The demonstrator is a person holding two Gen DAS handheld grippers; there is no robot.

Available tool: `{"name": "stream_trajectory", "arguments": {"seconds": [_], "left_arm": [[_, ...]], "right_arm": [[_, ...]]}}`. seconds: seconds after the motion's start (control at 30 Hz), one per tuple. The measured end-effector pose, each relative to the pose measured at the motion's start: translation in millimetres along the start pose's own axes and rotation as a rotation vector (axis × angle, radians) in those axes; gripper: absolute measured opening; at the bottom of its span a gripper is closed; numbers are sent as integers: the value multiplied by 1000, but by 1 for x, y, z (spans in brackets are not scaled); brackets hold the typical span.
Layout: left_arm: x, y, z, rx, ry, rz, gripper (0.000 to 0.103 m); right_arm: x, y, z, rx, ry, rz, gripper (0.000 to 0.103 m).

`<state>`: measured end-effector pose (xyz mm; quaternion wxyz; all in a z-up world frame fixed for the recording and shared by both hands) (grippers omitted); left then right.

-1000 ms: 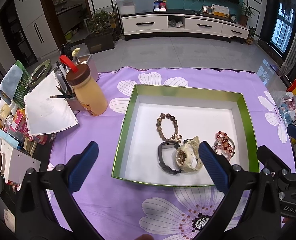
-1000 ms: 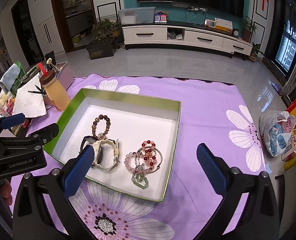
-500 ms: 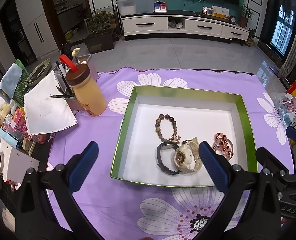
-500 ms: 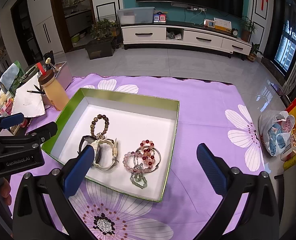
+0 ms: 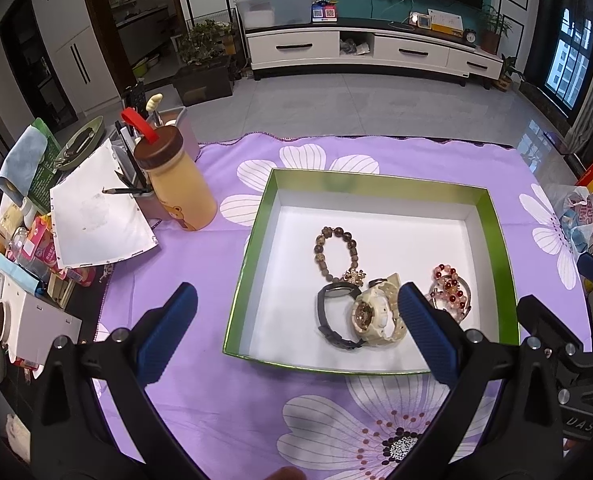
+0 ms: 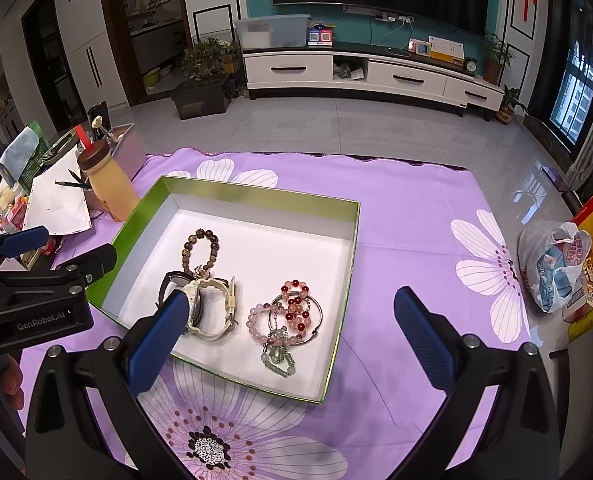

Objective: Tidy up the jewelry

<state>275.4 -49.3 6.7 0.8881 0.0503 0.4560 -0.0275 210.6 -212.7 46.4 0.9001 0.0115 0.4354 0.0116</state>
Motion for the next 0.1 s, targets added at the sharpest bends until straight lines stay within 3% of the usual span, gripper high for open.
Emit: {"name": "stream_trajectory", "arguments": {"seconds": [0.1], "left_arm": [[1, 1, -1, -3, 2, 4, 101]], "right_arm": [[0, 0, 0, 1, 0, 0, 102]]}}
Point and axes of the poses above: each gripper's, at about its wrist camera, not at the fingertips, and x roughly the way its jaws point, y to its left, z to its top, the point moved 7 cm from there along x, roughly the way its jaws point, and after that the axes turned 1 degree about -z, right-handed, at the moved point
